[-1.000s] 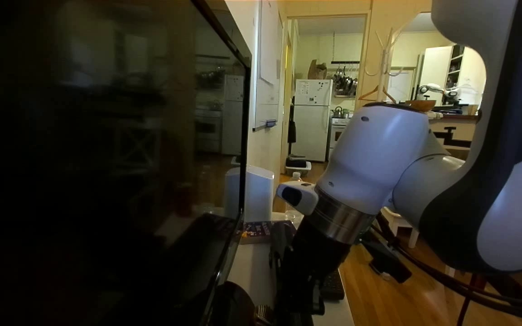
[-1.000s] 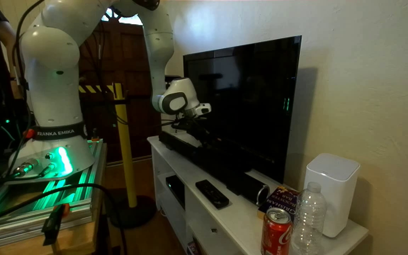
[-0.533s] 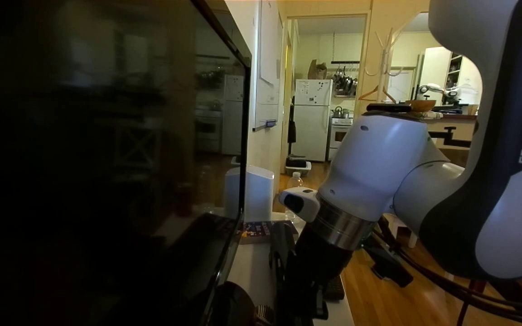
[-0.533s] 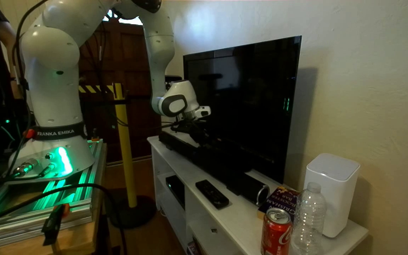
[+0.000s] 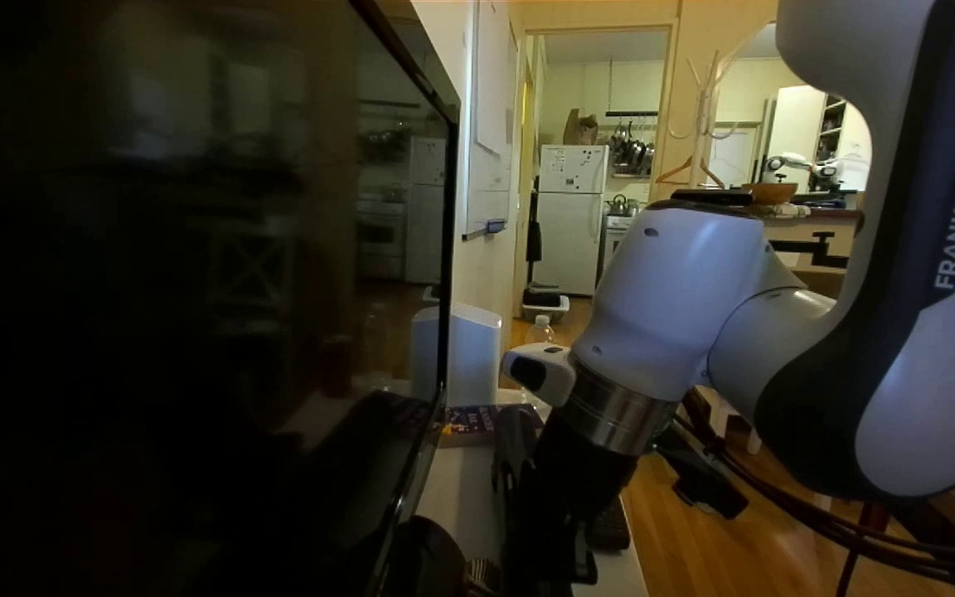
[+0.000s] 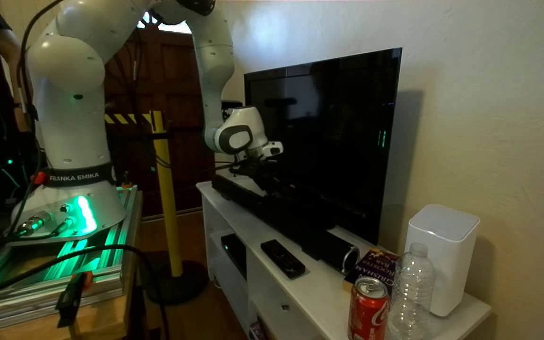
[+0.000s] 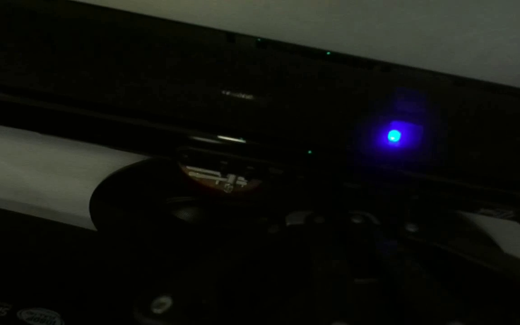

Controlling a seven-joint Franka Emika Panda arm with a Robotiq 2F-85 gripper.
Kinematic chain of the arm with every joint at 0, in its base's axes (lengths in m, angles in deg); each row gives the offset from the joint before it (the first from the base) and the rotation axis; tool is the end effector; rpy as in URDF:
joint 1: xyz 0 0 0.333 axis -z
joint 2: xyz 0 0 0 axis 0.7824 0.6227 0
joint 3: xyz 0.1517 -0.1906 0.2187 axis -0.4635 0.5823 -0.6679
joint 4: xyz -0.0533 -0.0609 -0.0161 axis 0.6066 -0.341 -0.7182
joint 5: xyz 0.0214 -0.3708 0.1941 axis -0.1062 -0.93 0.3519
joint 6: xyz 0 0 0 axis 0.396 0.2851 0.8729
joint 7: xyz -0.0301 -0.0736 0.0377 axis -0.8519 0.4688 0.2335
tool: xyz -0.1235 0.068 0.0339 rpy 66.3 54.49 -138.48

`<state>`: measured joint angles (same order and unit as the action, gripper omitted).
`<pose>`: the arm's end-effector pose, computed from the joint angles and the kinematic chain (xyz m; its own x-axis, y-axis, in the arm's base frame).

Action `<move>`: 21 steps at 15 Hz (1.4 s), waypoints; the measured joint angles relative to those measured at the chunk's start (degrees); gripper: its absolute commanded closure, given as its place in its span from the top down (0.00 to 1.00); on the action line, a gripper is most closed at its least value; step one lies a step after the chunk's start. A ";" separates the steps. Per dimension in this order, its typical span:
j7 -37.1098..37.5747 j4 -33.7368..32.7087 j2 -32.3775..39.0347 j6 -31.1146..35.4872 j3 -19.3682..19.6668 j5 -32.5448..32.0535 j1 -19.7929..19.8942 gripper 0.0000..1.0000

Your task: Press a button on the home theater

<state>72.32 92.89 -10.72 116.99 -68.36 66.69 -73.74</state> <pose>0.5073 0.1233 0.0366 0.8718 0.3846 0.3033 0.3672 -0.9230 0.1149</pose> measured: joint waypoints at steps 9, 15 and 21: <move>1.00 -4.22 -0.96 -10.39 -0.63 -4.79 2.32 0.00; 1.36 3.34 -8.83 -9.24 -7.42 -4.79 11.58 0.00; 1.37 11.24 -19.62 -8.92 -15.31 -4.79 18.73 0.39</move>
<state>73.69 104.13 -30.34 108.07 -83.67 61.90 -55.01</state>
